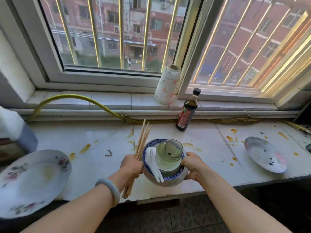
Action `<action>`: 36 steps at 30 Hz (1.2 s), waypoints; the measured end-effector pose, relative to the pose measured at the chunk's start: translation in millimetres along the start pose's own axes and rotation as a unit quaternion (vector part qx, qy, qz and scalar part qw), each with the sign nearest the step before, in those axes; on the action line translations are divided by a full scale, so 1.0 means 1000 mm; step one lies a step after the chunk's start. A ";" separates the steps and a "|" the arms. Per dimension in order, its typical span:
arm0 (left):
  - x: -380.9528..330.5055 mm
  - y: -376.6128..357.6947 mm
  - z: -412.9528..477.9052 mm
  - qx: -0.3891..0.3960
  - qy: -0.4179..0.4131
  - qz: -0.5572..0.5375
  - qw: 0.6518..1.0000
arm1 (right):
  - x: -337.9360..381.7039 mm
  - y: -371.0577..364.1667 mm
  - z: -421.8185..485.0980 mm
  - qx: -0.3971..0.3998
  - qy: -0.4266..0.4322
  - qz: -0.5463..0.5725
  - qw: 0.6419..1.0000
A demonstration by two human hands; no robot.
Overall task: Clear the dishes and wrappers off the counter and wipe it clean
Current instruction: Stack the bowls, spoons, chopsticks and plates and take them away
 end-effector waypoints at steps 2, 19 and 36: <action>0.007 0.027 -0.009 -0.018 -0.005 -0.016 1.000 | 0.008 -0.023 -0.013 0.010 0.011 -0.022 1.000; 0.085 0.256 -0.169 -0.206 -0.012 -0.112 0.972 | 0.050 -0.227 -0.173 0.129 0.145 -0.183 0.964; 0.216 0.391 -0.373 -0.496 0.107 -0.194 0.839 | 0.015 -0.453 -0.324 0.339 0.212 -0.323 0.858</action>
Point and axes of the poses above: each hand's wrist, its own z-axis towards the middle knuckle, its own y-axis out of the back of the hand, x = y × z, the point moved 8 cm from there along z, towards the middle knuckle, and after that the axes turned 5 degrees about -y, right-handed, at the moved point
